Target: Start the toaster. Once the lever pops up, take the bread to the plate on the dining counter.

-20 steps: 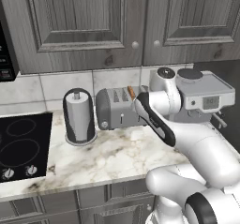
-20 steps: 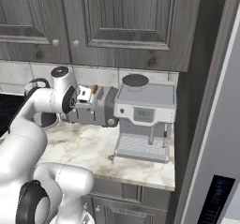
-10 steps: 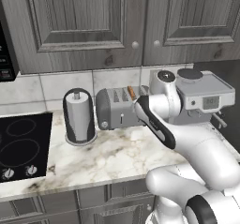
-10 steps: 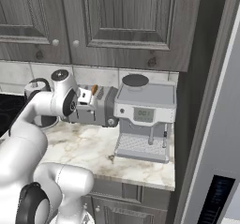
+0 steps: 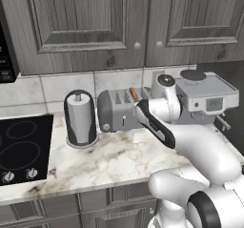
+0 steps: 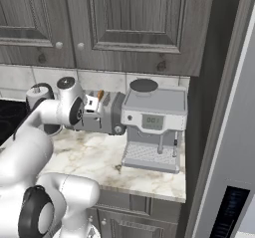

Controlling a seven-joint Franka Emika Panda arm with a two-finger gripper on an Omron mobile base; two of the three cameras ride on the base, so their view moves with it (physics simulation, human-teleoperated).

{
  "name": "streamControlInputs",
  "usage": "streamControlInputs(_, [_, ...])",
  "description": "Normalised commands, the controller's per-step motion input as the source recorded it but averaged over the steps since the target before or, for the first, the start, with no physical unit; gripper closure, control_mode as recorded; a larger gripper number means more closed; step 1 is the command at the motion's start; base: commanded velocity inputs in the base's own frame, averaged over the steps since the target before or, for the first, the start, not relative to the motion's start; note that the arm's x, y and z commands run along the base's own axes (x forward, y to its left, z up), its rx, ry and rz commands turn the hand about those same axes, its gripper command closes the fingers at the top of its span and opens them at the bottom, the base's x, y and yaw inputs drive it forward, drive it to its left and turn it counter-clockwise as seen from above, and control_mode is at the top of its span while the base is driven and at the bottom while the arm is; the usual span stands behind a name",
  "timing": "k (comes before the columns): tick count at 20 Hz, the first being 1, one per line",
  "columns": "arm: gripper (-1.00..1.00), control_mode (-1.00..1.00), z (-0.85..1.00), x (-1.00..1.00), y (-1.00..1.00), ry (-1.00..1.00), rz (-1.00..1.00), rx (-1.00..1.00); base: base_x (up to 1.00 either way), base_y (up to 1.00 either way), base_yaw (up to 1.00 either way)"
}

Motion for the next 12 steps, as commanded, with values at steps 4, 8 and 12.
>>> streamControlInputs(4, [-1.0, -1.0, -0.02, 0.38, 0.11, 0.0, 0.0, -0.01, 0.0, 0.0, 0.0])
streamControlInputs(8, [-1.0, -1.0, -0.06, 0.29, 0.16, -0.02, 0.0, -0.02, 0.0, 0.0, 0.0])
streamControlInputs(12, [-1.0, -1.0, -0.07, 0.26, 0.1, -0.01, 0.0, 0.0, 0.0, 0.0, 0.0])
